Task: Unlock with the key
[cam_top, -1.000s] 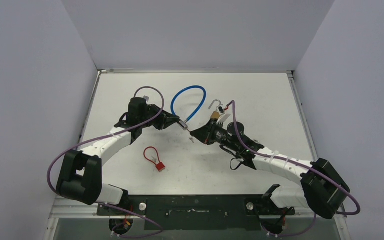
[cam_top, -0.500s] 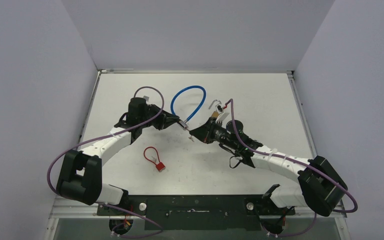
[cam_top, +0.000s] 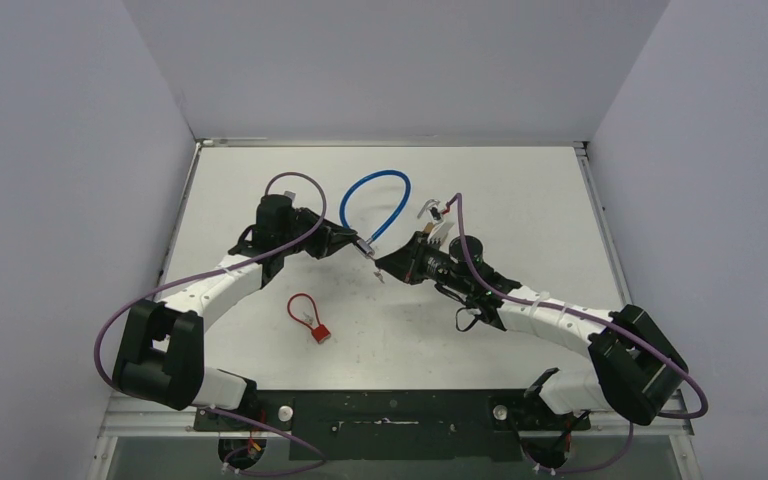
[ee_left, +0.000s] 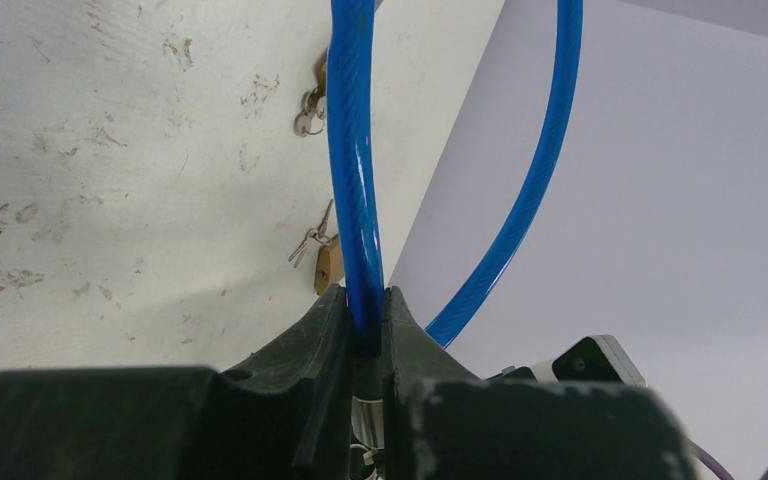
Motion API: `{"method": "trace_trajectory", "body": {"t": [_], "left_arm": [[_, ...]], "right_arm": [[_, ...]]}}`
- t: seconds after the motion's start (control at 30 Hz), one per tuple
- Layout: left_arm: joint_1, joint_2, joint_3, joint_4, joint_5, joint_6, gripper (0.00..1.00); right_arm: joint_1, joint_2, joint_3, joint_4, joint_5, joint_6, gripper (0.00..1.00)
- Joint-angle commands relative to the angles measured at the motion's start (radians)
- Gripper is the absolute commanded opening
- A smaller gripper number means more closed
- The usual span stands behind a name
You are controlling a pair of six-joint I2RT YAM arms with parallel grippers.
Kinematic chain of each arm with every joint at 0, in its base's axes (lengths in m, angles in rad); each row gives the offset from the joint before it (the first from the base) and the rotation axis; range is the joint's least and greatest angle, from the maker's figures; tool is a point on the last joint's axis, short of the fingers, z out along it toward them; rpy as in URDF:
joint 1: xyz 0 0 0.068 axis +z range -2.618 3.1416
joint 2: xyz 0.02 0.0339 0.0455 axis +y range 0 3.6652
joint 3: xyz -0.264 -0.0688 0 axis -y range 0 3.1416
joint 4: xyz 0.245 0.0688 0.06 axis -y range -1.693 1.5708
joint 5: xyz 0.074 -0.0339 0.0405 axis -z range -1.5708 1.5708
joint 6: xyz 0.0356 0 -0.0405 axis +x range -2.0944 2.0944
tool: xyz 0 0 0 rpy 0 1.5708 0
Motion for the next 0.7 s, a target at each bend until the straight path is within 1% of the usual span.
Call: {"method": "trace_trajectory", "body": {"t": [0.0,0.13,0.27,0.4,0.67], "left_arm": [[-0.016,-0.030,0.046,0.088,0.040,-0.004,0.00],[-0.019,-0.032,0.044,0.087,0.040,-0.004,0.00],[-0.019,-0.036,0.042,0.085,0.039,-0.004,0.00],[-0.019,-0.038,0.039,0.082,0.035,-0.005,0.00],[-0.023,-0.038,0.040,0.085,0.031,-0.005,0.00]], "right_arm": [[-0.010,-0.007,0.045,0.103,0.003,0.007,0.00],[-0.011,-0.008,0.047,0.092,0.023,0.017,0.00],[-0.011,-0.015,0.059,0.028,0.076,0.011,0.00],[-0.011,-0.035,0.049,0.009,0.111,0.008,0.00],[-0.011,-0.022,0.056,0.037,0.083,0.009,0.00]]}}
